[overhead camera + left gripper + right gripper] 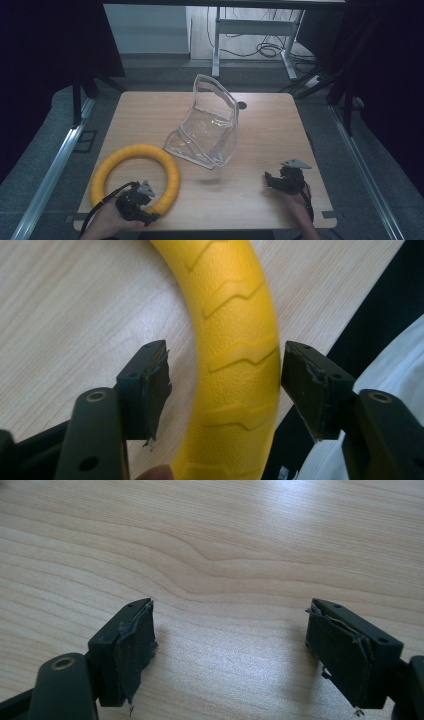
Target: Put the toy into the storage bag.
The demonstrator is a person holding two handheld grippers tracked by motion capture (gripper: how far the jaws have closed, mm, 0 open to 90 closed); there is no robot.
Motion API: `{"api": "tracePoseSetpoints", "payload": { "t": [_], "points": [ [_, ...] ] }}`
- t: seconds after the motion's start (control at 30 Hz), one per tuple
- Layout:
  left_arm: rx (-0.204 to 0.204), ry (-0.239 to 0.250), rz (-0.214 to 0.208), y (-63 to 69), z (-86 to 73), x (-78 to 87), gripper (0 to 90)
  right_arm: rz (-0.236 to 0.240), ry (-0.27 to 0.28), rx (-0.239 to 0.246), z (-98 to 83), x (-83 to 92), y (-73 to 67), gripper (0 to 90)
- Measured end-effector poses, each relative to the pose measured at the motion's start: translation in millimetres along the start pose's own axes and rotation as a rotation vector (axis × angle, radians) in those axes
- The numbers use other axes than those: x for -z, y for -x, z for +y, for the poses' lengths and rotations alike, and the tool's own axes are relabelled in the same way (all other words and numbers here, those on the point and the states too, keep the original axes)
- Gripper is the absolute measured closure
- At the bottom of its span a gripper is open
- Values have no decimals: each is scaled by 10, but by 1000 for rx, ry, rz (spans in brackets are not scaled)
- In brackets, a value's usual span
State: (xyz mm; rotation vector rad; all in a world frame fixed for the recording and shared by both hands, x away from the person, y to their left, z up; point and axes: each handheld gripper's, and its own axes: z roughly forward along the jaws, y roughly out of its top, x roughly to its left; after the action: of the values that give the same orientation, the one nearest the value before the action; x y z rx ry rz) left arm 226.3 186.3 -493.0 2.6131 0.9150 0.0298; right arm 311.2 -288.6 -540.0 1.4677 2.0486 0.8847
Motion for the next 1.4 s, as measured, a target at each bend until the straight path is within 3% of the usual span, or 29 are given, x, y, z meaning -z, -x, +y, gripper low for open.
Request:
{"api": "tracePoseSetpoints", "payload": {
  "t": [0.1,0.23,0.53,0.9,1.1,1.13,1.27,1.4],
  "points": [
    [-6,-42,0,16,57,-82,410,0,0,0,0,0,0,198],
    [10,-54,-19,6,79,-137,441,0,0,1,-1,0,0,198],
    [28,-43,-32,16,96,-158,506,-1,1,0,-1,1,1,201],
    [74,153,-63,-35,-12,-16,510,-3,-1,1,-1,3,4,204],
    [112,286,-106,-121,-84,212,510,-3,-3,-2,0,6,3,206],
    [112,286,-106,-121,-84,212,510,-3,-3,-2,0,6,3,206],
    [136,366,-123,-178,-121,349,510,-2,-2,-5,0,6,2,208],
    [146,433,-109,-217,-160,469,510,-4,-1,-6,0,6,2,208]
  ]
}}
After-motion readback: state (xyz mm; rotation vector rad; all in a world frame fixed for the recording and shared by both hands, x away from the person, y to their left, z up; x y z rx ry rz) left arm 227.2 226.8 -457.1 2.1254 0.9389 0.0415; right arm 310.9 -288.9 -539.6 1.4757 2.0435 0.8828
